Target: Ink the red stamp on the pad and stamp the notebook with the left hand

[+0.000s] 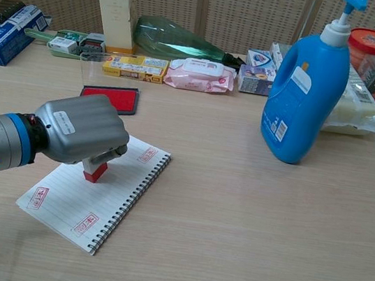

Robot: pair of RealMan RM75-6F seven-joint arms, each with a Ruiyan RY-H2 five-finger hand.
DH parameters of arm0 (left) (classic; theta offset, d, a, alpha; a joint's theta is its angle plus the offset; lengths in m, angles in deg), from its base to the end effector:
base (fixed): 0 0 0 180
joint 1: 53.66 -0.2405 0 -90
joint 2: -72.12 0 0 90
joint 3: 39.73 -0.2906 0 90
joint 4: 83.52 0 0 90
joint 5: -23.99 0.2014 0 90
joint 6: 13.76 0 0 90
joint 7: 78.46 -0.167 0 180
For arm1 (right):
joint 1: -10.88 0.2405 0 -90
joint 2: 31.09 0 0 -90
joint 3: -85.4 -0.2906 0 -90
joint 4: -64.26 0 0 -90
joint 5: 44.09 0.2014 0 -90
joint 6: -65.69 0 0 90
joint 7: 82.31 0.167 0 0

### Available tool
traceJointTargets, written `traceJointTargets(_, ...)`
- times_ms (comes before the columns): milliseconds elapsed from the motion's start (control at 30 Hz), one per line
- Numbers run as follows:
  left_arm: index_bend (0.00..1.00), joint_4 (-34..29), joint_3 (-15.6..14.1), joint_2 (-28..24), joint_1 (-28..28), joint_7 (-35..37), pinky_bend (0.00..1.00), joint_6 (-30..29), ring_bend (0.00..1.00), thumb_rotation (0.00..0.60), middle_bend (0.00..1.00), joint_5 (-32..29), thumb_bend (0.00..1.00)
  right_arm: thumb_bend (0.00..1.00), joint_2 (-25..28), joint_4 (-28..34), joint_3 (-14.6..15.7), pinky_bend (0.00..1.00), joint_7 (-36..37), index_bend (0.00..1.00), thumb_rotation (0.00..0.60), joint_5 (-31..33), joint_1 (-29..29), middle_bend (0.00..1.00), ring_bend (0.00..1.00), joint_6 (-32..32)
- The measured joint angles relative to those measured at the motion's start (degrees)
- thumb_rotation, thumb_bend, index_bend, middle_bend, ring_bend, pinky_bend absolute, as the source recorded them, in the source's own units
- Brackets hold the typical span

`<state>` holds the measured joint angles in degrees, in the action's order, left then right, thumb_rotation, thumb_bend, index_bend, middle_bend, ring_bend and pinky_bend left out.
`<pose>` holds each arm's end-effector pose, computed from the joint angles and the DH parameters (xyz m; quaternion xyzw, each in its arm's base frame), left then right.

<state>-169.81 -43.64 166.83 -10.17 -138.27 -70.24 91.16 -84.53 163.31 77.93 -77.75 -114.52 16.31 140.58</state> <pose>-0.1706 0.3111 -0.0859 -0.8942 -0.0699 -0.1868 0.4009 -0.3624 -0.2184 0.2389 0.5171 -0.4743 0.3386 0.6269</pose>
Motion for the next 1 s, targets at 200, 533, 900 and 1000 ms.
traceJointTargets(200, 0.65, -1.48, 0.37, -1.12, -0.08, 0.57, 1.00, -1.09, 1.00, 0.600, 1.00, 1.05, 0.34, 0.00, -0.15, 0.00, 0.09, 0.00, -0.32, 0.10, 0.600, -0.03, 0.07, 0.00, 0.00, -0.09)
traceJointTargets(533, 0.65, -8.72, 2.30, -7.93, -0.13, 0.00, 1.00, -5.04, 1.00, 0.600, 1.00, 2.95, 0.34, 0.00, -0.32, 0.09, 0.17, 0.00, -0.74, 0.10, 0.600, -0.13, 0.09, 0.00, 0.00, 0.03)
traceJointTargets(900, 0.65, -10.33, 4.68, -15.48, -0.84, 2.00, 1.00, -6.28, 1.00, 0.600, 1.00, -0.31, 0.34, 0.00, -0.67, 0.20, 0.38, 0.00, -1.77, 0.10, 0.600, -0.12, 0.31, 0.00, 0.00, -0.21)
traceJointTargets(1000, 0.65, -7.14, 4.59, -15.09, -1.22, 3.53, 1.00, -5.31, 1.00, 0.600, 1.00, -2.00, 0.34, 0.00, -0.74, 0.25, 0.42, 0.00, -1.99, 0.10, 0.600, -0.08, 0.32, 0.00, 0.00, -0.20)
